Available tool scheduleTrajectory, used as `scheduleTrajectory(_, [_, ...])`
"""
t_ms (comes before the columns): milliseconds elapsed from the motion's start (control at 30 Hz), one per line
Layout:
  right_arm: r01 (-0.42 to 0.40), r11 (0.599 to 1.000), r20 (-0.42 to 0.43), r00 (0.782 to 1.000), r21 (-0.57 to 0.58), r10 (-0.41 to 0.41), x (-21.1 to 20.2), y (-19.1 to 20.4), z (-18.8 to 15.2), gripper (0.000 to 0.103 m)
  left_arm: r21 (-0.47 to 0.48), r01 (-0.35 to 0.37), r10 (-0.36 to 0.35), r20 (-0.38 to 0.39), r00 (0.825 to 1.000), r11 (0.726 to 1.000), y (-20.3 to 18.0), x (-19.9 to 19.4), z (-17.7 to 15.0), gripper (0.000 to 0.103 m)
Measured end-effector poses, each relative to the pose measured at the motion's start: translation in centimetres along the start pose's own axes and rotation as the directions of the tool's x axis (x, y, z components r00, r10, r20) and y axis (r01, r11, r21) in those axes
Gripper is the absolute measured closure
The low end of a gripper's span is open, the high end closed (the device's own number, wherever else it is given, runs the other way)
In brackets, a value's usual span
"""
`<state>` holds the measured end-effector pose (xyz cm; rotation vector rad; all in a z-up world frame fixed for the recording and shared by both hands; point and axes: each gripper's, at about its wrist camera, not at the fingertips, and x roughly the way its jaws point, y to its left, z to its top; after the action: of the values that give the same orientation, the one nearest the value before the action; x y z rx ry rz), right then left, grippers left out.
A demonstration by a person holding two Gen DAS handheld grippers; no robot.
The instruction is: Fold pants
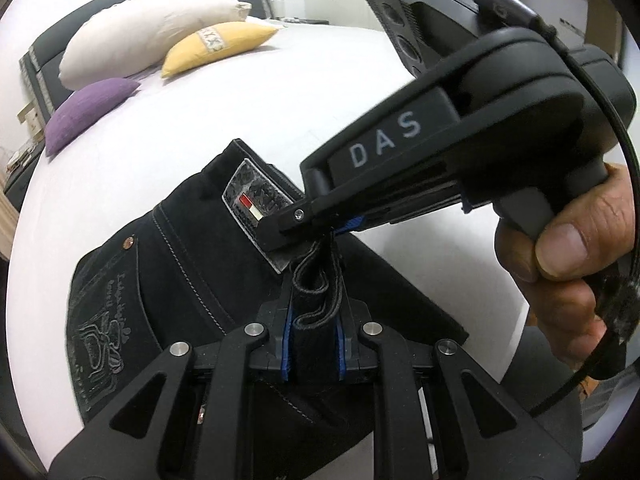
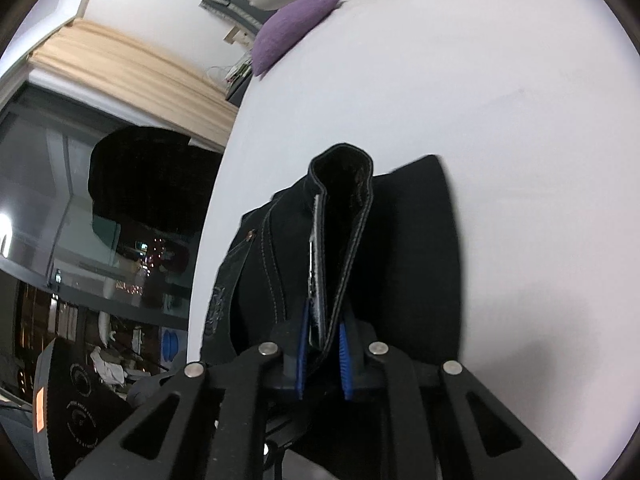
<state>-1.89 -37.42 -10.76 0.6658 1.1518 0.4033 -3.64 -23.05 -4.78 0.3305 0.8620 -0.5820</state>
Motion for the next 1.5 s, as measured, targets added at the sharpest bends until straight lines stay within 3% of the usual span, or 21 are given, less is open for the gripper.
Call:
scheduleTrajectory(300, [-0.002,0.999,0.005,1.000,0.055,0.001,1.2,-2.2,0.1,0.088,-0.011,0.006,-0.006,-0.015,1.000,1.000,-2.9,3.0,0.4,0.087])
scheduleTrajectory(567, [0.009,0.996,0.020,1.000,0.084,-0.011,1.6,-2.0,-0.7,0.088,-0.034,0.044,-0.045,-0.012,0.999,0.998,-0.9,2.4,0.5,0.084])
scheduleTrajectory(667, [-0.009,0.996,0.038,0.999,0.089,0.005,2.0,-2.9,-1.1,0.088,-0.075,0.095,-0.097,-0.017,0.995,0.993,-0.5,2.0,0.0,0.073])
scheduleTrajectory(733, [-0.048,0.993,0.057,0.997,0.108,0.042,1.7,-3.3,-1.3,0.087,-0.107,0.164,-0.166,-0.015,0.986,0.981,0.3,0.5,-0.2,0.058])
scheduleTrajectory(767, [-0.048,0.993,0.061,0.997,0.110,0.041,1.5,-3.2,-1.3,0.083,-0.125,0.196,-0.198,-0.005,0.980,0.973,0.8,-0.3,-0.1,0.042])
scheduleTrajectory(900, [0.040,0.995,0.127,0.991,0.090,-0.051,-1.9,-1.5,-1.4,0.072,-0.213,0.251,-0.225,0.139,0.964,0.944,5.4,-6.7,-1.4,0.017])
scheduleTrajectory(1000, [-0.027,0.999,0.188,0.982,0.046,0.018,-4.1,0.9,-1.7,0.072,-0.292,0.234,-0.187,0.179,0.966,0.927,9.3,-8.3,-3.0,0.017])
scheduleTrajectory(1100, [-0.128,0.990,0.153,0.979,-0.053,0.134,-2.9,4.2,-2.4,0.072,-0.381,0.198,-0.145,0.163,0.976,0.903,13.1,-7.3,-4.6,0.018])
scheduleTrajectory(1167, [-0.112,0.989,0.074,0.990,-0.092,0.119,-0.4,5.3,-3.3,0.072,-0.397,0.201,-0.160,0.134,0.978,0.896,14.4,-5.9,-5.6,0.018])
scheduleTrajectory(1233, [-0.079,0.995,0.019,0.997,-0.060,0.080,1.6,4.1,-4.0,0.072,-0.394,0.182,-0.161,0.086,0.983,0.901,15.3,-3.7,-6.4,0.018])
scheduleTrajectory(1267, [-0.036,0.999,-0.001,0.999,-0.026,0.036,2.5,2.8,-4.5,0.076,-0.383,0.174,-0.161,0.067,0.985,0.907,15.2,-2.9,-7.1,0.019])
scheduleTrajectory(1300, [-0.033,0.999,-0.007,0.999,0.004,0.033,3.0,1.6,-5.0,0.093,-0.365,0.166,-0.152,0.068,0.986,0.916,15.2,-2.5,-7.6,0.019])
scheduleTrajectory(1333, [-0.050,0.998,0.012,0.999,0.026,0.050,2.8,0.5,-5.4,0.102,-0.339,0.157,-0.137,0.082,0.987,0.927,14.9,-2.6,-7.8,0.019])
scheduleTrajectory(1367, [-0.090,0.994,0.038,0.995,0.061,0.088,2.2,-0.6,-5.9,0.103,-0.318,0.150,-0.130,0.084,0.988,0.936,14.7,-2.7,-7.8,0.019])
scheduleTrajectory(1500, [-0.076,0.995,0.091,0.993,0.069,0.070,-0.3,-1.0,-6.8,0.100,-0.353,0.182,-0.141,0.139,0.980,0.918,16.2,-5.0,-6.9,0.019])
